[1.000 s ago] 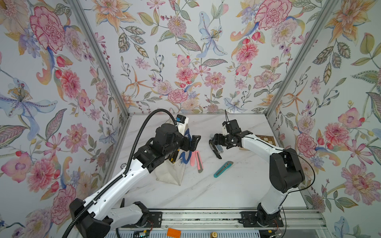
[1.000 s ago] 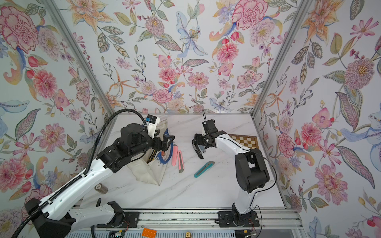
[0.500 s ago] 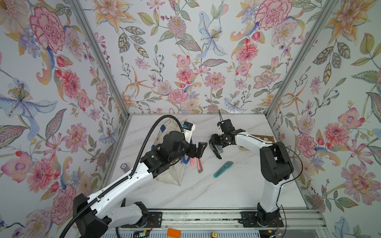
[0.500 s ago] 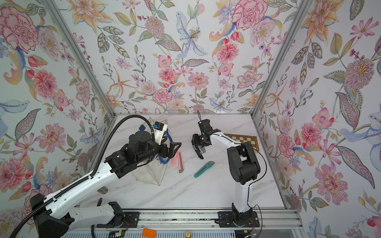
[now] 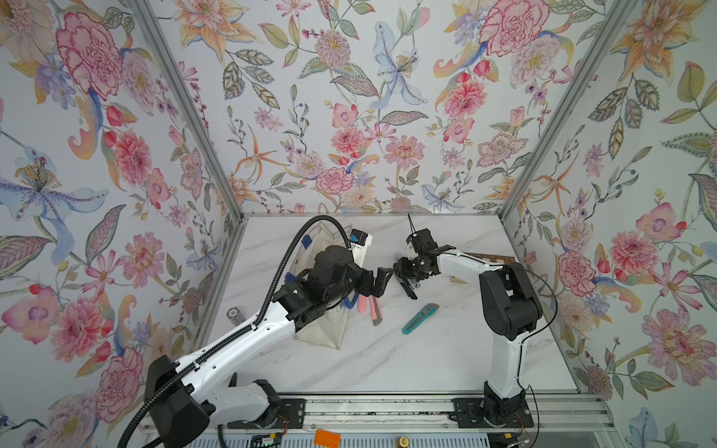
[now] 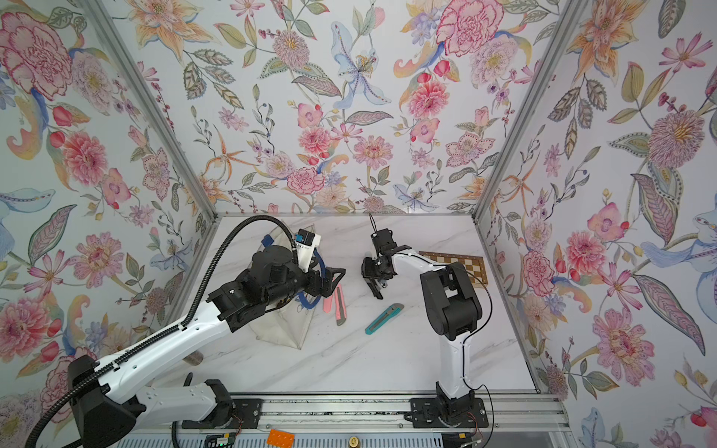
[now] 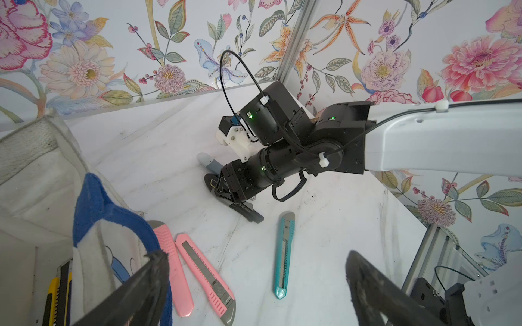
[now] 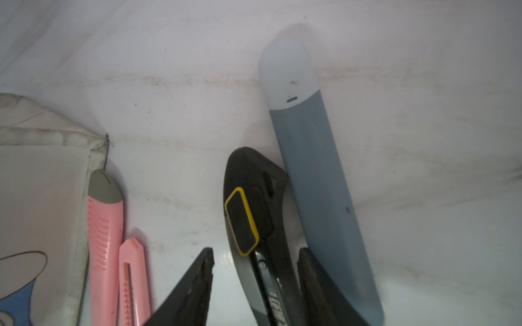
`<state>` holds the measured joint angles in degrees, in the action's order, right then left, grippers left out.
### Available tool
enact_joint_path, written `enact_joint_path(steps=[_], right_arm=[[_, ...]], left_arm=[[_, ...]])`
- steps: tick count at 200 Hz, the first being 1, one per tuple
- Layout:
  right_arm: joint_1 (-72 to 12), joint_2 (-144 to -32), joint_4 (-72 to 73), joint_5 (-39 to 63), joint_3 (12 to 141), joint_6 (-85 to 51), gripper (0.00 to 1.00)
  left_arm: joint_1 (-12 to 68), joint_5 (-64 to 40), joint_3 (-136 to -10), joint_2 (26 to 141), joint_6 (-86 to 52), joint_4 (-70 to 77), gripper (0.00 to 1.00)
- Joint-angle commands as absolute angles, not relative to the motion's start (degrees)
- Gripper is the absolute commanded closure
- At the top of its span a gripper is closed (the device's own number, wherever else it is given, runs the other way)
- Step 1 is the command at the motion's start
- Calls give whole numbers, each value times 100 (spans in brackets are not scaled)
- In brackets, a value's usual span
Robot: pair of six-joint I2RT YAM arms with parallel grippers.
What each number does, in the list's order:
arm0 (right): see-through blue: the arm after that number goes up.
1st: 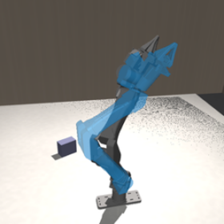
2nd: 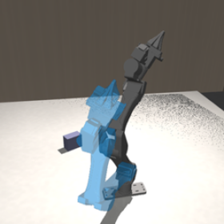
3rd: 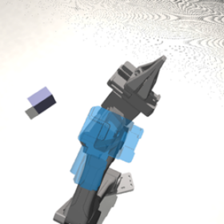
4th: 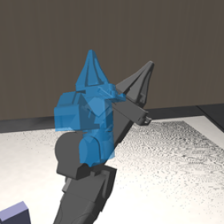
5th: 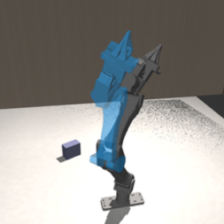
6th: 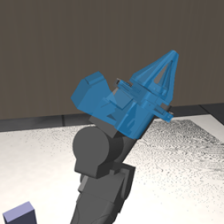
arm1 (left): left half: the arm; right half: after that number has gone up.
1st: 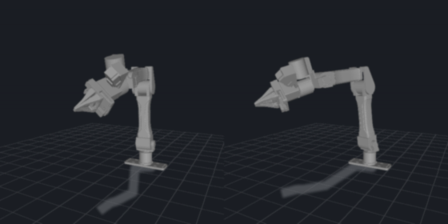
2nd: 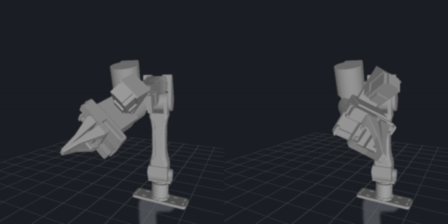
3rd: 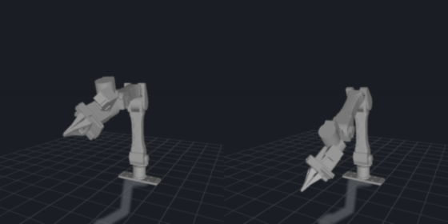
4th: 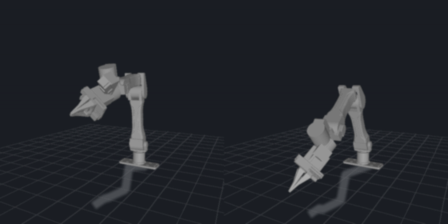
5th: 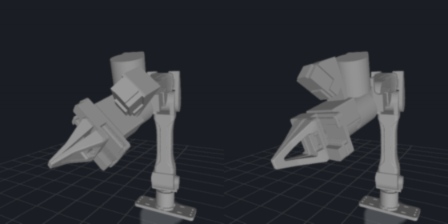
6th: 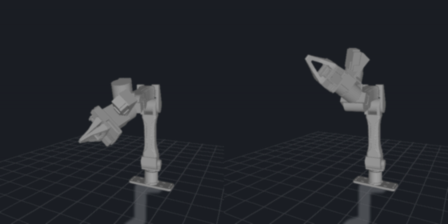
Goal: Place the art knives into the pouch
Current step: Pick up the utility knife at the center of the board.
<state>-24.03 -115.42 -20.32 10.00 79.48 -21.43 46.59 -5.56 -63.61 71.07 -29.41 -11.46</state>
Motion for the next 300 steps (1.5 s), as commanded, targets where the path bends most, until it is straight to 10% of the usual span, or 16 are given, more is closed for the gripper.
enact_joint_path(steps=[1,86,182,300], right_arm=[[-2447,-11710,-2272,837,8167,-2013,49],[-2908,-12190,-2838,-79,8653,-1842,53],[-2799,-12035,-2764,150,8589,-2238,90],[-2985,-10361,-2417,642,8570,-2610,90]], left_arm=[[4720,-467,-6418,7189,-2957,-1108,2],[4720,-101,-6644,7334,-2830,-1464,1],[4702,225,-6709,7261,-2742,-1556,1],[3454,644,-7626,6979,-2315,-2882,1]])
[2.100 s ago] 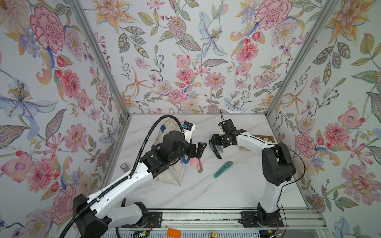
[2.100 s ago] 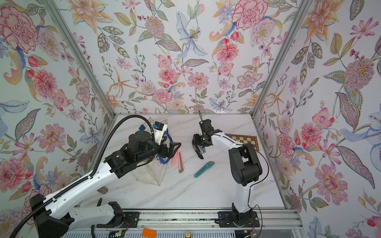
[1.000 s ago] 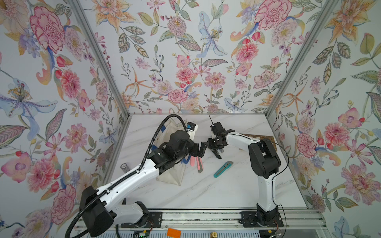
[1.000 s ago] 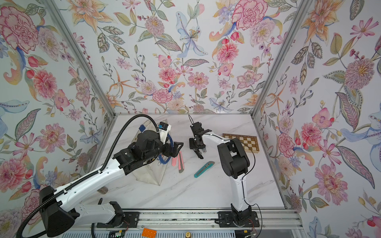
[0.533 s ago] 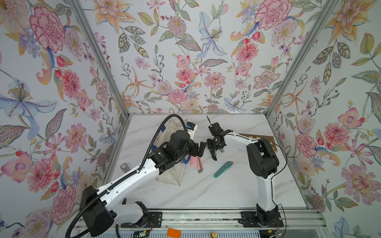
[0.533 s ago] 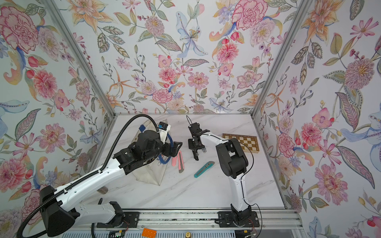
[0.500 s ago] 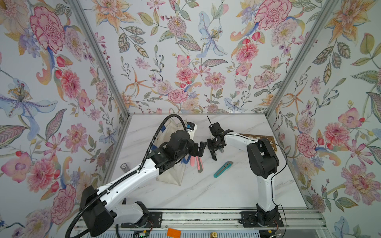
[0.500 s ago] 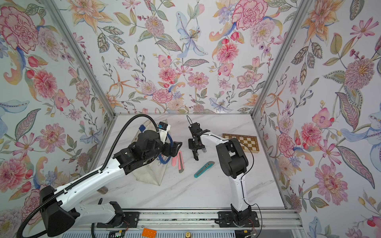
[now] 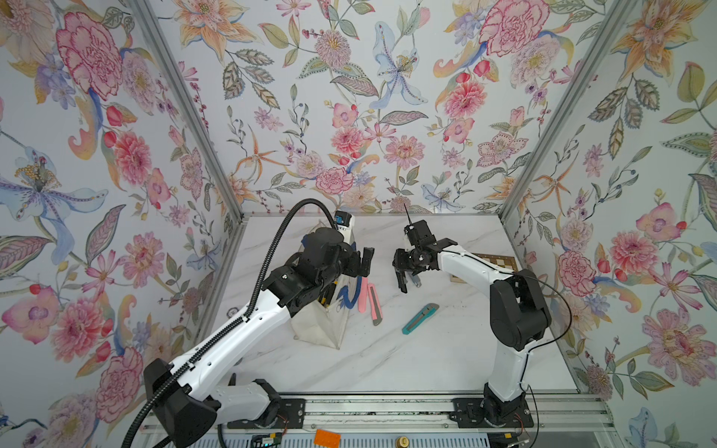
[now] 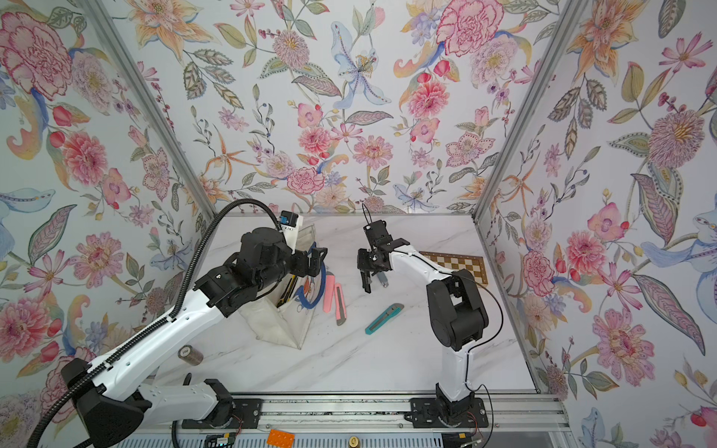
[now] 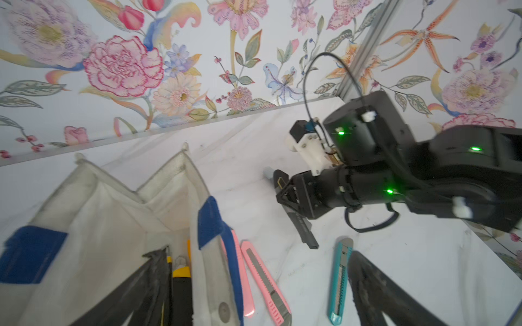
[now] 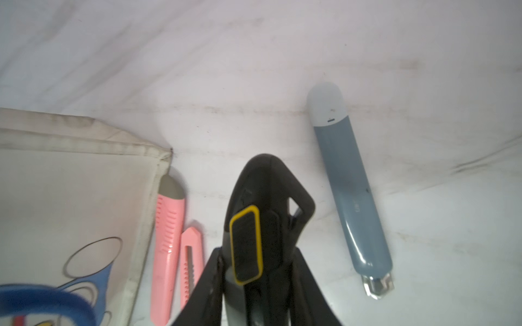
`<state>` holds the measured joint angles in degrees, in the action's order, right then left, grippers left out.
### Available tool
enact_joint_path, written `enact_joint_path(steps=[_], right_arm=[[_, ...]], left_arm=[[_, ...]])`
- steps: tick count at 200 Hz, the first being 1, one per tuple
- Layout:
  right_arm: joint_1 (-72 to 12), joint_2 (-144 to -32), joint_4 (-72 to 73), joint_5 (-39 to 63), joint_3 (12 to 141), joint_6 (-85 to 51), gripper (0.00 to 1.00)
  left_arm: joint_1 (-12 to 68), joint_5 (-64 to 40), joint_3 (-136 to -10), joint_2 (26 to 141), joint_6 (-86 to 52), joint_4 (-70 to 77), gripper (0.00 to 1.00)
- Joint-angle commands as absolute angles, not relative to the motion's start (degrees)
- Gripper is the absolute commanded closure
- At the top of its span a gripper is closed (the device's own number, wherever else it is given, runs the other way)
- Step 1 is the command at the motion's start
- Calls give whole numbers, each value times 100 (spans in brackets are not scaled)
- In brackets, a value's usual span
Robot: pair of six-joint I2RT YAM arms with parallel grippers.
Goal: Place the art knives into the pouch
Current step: Pick up the utility knife at the center of the board.
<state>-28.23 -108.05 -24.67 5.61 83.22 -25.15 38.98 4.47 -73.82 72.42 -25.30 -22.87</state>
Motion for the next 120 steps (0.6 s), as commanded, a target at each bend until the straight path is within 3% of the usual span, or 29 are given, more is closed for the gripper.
enact_joint_path(steps=[1,38,82,120], right_arm=[[-2987,-10344,-2408,646,8574,-2610,90],[-3395,-10007,-2431,601,9218,-2585,91],[-4018,-10230,-2597,646,10395,-2427,92],[-4367,-10869,-2645,1355,11250,-2588,94]], left_arm=[[3428,643,-7623,6970,-2313,-2891,1],[2401,571,-7582,6628,-2219,-3250,1],[1220,-337,-6936,6471,-2191,-3173,1],[889,-904,-6217,6364,-2250,-2692,1]])
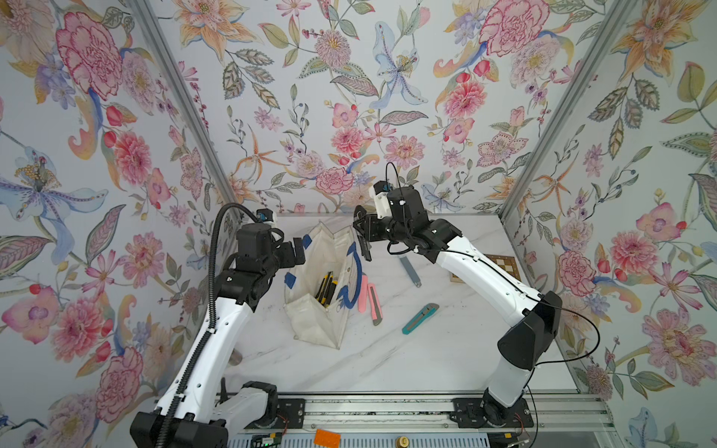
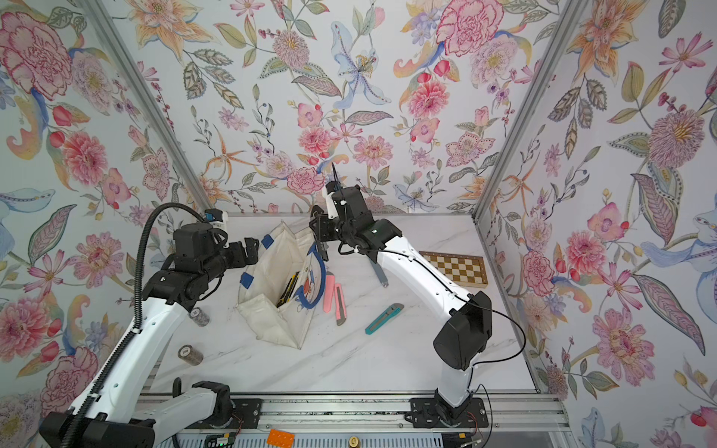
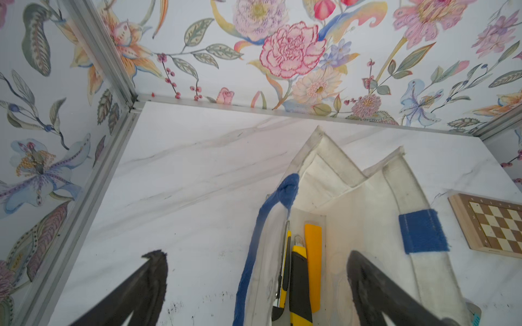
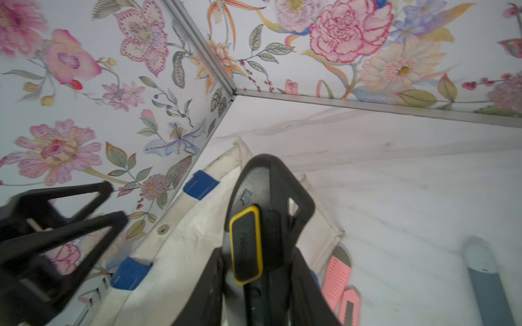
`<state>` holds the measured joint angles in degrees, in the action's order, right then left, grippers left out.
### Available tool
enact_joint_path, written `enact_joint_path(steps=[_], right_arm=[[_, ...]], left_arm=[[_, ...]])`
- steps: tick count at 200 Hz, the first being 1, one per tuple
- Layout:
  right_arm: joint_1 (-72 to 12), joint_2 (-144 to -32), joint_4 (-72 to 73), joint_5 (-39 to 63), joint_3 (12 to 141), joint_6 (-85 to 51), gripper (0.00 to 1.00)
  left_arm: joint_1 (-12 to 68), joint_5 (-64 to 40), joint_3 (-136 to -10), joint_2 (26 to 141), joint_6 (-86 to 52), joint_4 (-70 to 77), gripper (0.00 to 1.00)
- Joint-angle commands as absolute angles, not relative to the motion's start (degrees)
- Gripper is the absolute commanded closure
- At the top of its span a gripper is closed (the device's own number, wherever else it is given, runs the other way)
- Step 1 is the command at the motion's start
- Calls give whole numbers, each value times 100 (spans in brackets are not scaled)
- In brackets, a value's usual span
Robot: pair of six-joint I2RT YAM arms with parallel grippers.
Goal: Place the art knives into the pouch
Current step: Pick up the utility knife at the center of the board, then place the utility knife in the pouch.
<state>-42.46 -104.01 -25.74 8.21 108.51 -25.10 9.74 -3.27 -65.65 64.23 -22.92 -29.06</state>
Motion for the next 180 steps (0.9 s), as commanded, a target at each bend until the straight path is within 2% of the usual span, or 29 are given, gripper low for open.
enact_joint_path(steps=[1,42,62,72,87,100,116,127,180], right_arm=[[-4372,-10892,-2645,1372,11272,-2599,94],[-4703,-11606,-2641,1821,11797,-2800,94],[-4779,-11809,-2672,1905,11860,-2859,88],[-4775,-11871,-2670,1972,11859,-2904,79],[-4764,-11898,-2719,2001,11898,-2927,42],[-4728,-11830,-2763,1959,11922,-2903,28],[-4661,-11666,-2759,1848,11871,-2839,18],[-4601,-11511,-2760,1756,11810,-2805,13],[-4264,-10493,-2768,1185,10929,-2564,9]], left_arm=[[888,-909,-6202,6368,-2254,-2682,1],[855,-1172,-5902,6328,-2305,-2426,1],[862,-1222,-5886,6375,-2277,-2386,1],[860,-1272,-5905,6423,-2276,-2382,1],[862,-1315,-5922,6490,-2276,-2356,1],[866,-1394,-5908,6538,-2277,-2293,1],[861,-1580,-5848,6565,-2270,-2136,9],[870,-1618,-5811,6587,-2285,-2067,19],[962,-953,-5779,6754,-2087,-2435,42]])
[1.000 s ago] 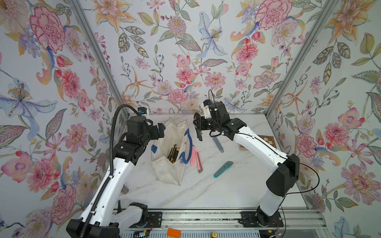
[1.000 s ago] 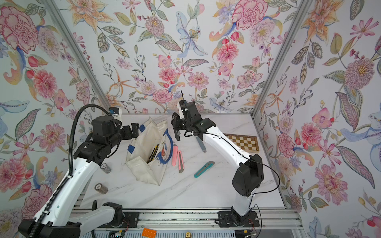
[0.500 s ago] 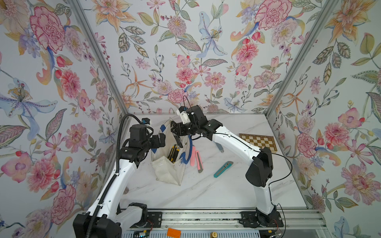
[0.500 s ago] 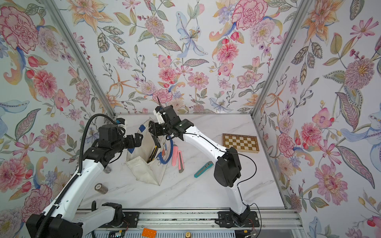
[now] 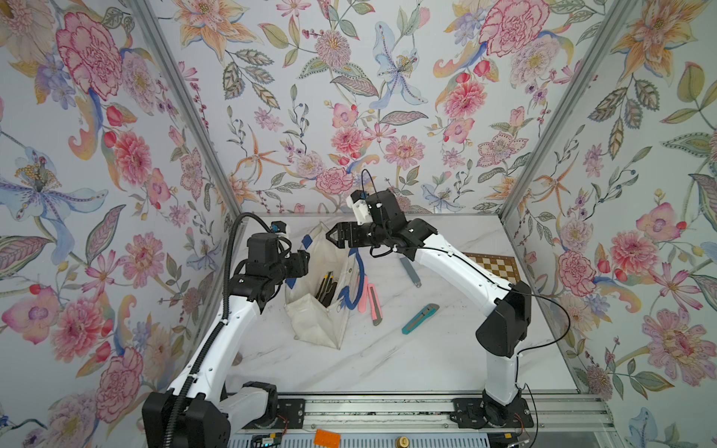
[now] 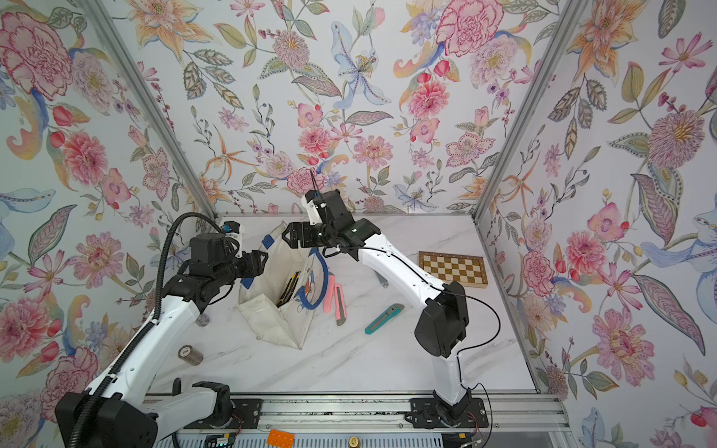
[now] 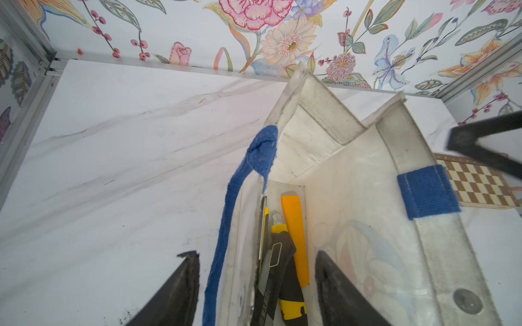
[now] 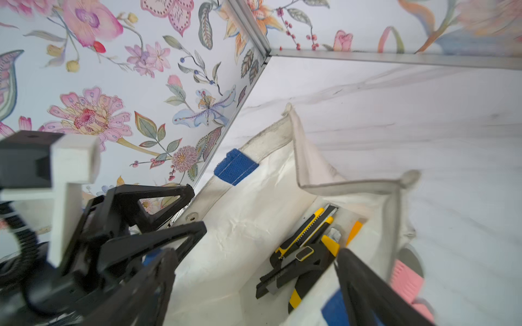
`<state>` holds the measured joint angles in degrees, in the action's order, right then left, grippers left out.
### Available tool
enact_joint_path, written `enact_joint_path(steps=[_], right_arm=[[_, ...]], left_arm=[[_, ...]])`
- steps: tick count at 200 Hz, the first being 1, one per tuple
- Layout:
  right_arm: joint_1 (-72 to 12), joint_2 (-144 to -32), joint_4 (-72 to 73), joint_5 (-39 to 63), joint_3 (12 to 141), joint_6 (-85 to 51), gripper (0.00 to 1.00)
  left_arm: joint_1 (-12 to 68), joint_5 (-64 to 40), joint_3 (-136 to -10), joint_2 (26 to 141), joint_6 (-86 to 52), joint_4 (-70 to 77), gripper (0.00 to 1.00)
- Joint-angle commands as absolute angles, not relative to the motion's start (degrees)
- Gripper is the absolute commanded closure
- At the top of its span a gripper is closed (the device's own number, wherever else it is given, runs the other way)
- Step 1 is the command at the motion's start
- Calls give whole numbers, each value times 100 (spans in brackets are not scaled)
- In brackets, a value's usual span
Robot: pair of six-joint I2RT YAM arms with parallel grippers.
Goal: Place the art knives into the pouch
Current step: Place the utility knife in the pouch, then move the pouch at the center of the board.
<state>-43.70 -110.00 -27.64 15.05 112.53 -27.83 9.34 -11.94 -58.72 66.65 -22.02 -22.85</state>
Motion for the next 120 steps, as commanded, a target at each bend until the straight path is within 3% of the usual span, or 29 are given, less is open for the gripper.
enact_joint_path(steps=[1,39,54,68,120], right_arm=[[-4254,-10476,-2768,1186,10914,-2561,9],[-3962,-9937,-2760,993,10189,-2544,9],[-3811,-9737,-2750,883,9872,-2589,9],[-3743,-9546,-2702,840,9557,-2619,9],[-3268,-8941,-2593,556,8664,-2630,8]], left_arm=[[965,-955,-5781,6756,-2090,-2439,42],[1034,-1265,-5907,7092,-2099,-2538,53],[1057,-1230,-5987,7205,-2092,-2594,72],[1046,-881,-6129,7289,-2068,-2788,100],[841,422,-6596,7341,-1726,-3443,100]])
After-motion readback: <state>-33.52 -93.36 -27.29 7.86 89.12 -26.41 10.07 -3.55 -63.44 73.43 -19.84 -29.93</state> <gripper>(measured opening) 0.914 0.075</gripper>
